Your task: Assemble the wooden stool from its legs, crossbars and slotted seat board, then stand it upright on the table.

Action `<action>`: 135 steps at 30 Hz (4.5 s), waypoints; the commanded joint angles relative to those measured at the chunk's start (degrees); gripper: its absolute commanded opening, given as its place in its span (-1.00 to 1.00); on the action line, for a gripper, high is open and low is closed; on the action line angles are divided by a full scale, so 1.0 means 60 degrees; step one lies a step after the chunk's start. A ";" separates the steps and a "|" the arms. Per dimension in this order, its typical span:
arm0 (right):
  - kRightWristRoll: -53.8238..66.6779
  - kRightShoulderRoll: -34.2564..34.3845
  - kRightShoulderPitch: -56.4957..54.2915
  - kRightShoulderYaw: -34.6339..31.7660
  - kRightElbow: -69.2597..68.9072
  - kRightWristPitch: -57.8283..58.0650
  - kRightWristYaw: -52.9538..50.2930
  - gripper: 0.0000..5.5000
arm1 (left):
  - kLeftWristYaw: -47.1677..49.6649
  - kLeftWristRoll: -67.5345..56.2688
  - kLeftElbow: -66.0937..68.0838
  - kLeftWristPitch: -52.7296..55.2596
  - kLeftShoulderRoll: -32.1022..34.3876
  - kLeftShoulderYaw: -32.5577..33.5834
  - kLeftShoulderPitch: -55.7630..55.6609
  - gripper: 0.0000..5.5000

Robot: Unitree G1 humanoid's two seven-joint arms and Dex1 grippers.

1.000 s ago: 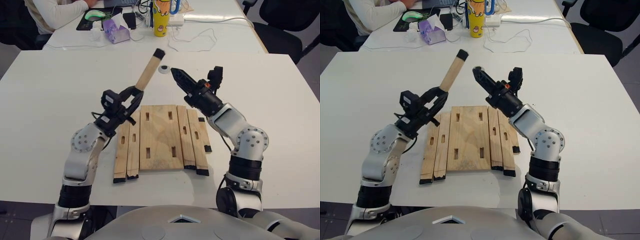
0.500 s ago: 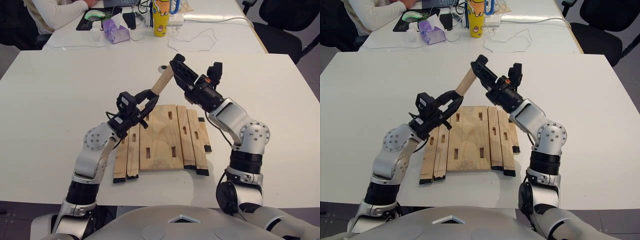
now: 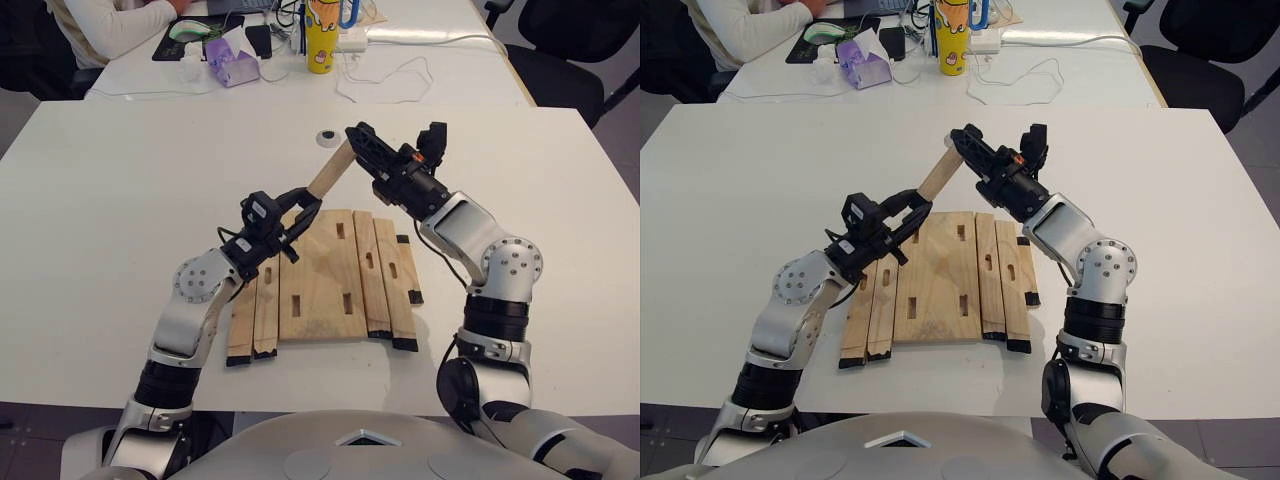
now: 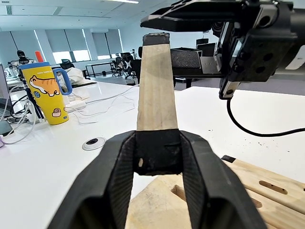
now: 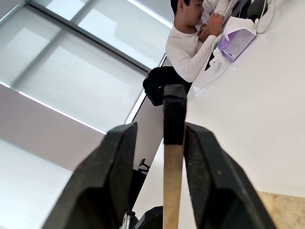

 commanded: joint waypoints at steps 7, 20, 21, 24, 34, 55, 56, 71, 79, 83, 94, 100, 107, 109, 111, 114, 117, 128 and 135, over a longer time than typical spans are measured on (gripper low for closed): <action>-0.0327 -0.0010 -0.0344 0.0024 0.0023 -0.0130 0.0231 -0.85 | -0.0121 0.0165 0.0100 0.0019 0.0068 -0.0099 -0.0040 -0.51; -0.4099 -0.0879 0.1042 0.0508 -0.0970 -0.2256 0.1370 -0.85 | 0.0147 -0.0267 -0.0291 0.0218 0.0031 0.0405 0.0598 -0.09; -0.4392 -0.1013 0.1468 0.0451 -0.1348 -0.2502 0.1533 -0.85 | 0.0273 -0.0454 -0.0412 0.0251 -0.0033 0.0632 0.0769 -0.09; -0.4489 -0.1240 0.2609 0.0192 -0.2409 -0.2572 0.1814 -0.85 | 0.0918 -0.0904 -0.0612 0.0324 -0.0339 0.1424 0.1209 -0.23; -0.5058 -0.0989 0.5072 0.0495 -0.4088 -0.2982 0.1974 -0.85 | 0.2615 -0.1076 -0.0321 0.0704 -0.1219 0.2469 0.1561 -0.77; -0.6873 0.0957 0.6172 0.1113 -0.2982 -0.5235 0.1726 -0.85 | 0.2062 -0.1270 -0.0096 0.1680 -0.0433 0.2732 0.0677 -1.00; -0.6923 0.1061 0.6243 0.1138 -0.2947 -0.5294 0.1674 -0.85 | 0.2006 -0.1292 -0.0076 0.1714 -0.0375 0.2746 0.0623 -1.00; -0.6535 0.1547 0.6869 0.1047 -0.3085 -0.5293 0.1064 -0.85 | 0.1846 -0.1371 -0.0287 0.2024 -0.0165 0.2827 0.0665 -1.00; -0.8254 0.1281 0.6729 0.1359 -0.2557 -0.6221 0.0965 -0.85 | 0.1903 -0.1340 -0.0326 0.1997 -0.0237 0.2785 0.0637 -1.00; -0.9346 0.1248 0.6634 0.1668 -0.2125 -0.7256 0.1193 -0.85 | 0.1891 -0.1332 -0.0281 0.1981 -0.0233 0.2794 0.0570 -1.00; -1.0961 0.0802 0.5917 0.2408 -0.0981 -0.8820 0.1997 -0.85 | 0.1924 -0.1194 -0.0254 0.1818 -0.0324 0.2690 0.0559 -1.00; -1.1931 0.0458 0.5663 0.2719 -0.0022 -0.9814 0.2230 -0.85 | 0.1945 -0.1149 -0.0245 0.1712 -0.0362 0.2628 0.0571 -1.00; -1.2650 0.0120 0.5618 0.2628 0.1167 -1.1238 0.2241 -0.85 | 0.1978 -0.1043 -0.0334 0.1568 -0.0394 0.2566 0.0702 -1.00; -1.2739 0.0033 0.5775 0.2603 0.1549 -1.1547 0.2242 -0.85 | 0.1987 -0.1008 -0.0354 0.1526 -0.0403 0.2544 0.0738 -1.00; -1.2979 -0.0059 0.5905 0.2663 0.1708 -1.1447 0.2131 -0.85 | 0.1996 -0.0979 -0.0388 0.1492 -0.0398 0.2528 0.0780 -1.00; -1.3499 -0.0115 0.6093 0.2773 0.1515 -1.0748 0.1765 -0.85 | 0.1991 -0.0895 -0.0461 0.1427 -0.0382 0.2476 0.0848 -1.00; -1.3864 -0.0042 0.6257 0.2799 0.1395 -1.0351 0.1415 -0.85 | 0.2019 -0.0860 -0.0542 0.1399 -0.0380 0.2432 0.0914 -1.00; -1.2528 0.0481 0.6043 0.2130 0.1382 -0.9404 0.1207 -0.85 | 0.2023 -0.0774 -0.0530 0.1357 -0.0361 0.2364 0.0906 -1.00; -1.1174 0.0465 0.6268 0.1815 0.1286 -0.9522 0.1911 -0.85 | 0.2116 -0.0756 -0.0538 0.1223 -0.0468 0.2392 0.1069 -1.00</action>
